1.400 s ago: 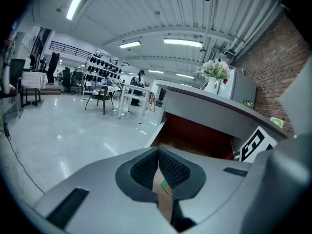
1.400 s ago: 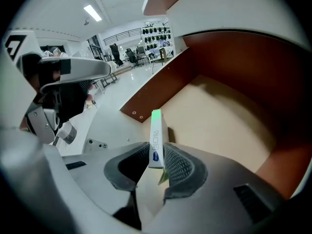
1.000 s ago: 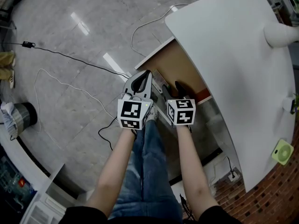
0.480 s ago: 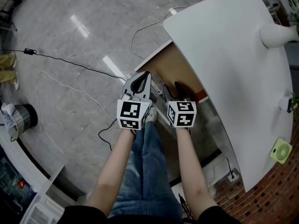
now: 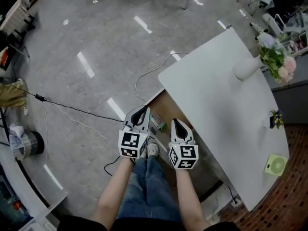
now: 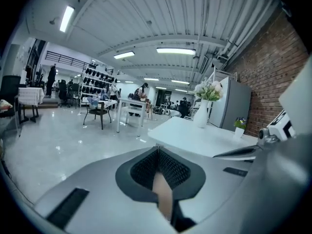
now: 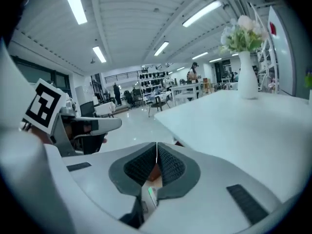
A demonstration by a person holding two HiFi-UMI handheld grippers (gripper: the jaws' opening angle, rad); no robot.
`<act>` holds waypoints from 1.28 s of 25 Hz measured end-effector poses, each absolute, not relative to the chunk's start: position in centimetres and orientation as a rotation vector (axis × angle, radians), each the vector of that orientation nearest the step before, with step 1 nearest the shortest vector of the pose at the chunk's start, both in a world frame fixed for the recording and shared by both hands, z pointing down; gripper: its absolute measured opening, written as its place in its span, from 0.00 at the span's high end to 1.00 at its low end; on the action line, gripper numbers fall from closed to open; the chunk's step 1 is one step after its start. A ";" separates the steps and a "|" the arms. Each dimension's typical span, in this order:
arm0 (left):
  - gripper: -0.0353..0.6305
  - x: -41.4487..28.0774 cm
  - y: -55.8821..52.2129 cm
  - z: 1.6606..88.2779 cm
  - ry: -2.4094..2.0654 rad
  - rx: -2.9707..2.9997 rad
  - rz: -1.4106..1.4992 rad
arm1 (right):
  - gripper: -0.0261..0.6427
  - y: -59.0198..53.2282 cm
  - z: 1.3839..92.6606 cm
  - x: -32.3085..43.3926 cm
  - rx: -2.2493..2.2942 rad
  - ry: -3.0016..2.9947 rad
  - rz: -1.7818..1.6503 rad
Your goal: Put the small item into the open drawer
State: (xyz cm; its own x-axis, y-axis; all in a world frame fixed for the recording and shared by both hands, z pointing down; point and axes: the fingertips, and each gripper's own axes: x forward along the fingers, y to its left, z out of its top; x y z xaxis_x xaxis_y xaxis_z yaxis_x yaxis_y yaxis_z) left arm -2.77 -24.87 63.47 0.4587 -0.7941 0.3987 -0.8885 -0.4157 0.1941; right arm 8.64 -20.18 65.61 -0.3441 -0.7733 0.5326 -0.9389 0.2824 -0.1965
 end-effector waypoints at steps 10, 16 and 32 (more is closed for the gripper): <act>0.91 -3.9 -25.7 46.3 -1.507 2.502 0.207 | 0.96 -22.3 47.4 10.6 1.722 -2.416 0.457; 0.91 -3.4 -24.7 40.3 -1.528 2.597 0.141 | 0.96 -21.8 41.3 12.0 1.778 -2.479 0.306; 0.91 -2.7 -22.5 39.0 -1.528 2.646 0.126 | 0.96 -19.6 38.5 14.6 1.876 -2.450 0.161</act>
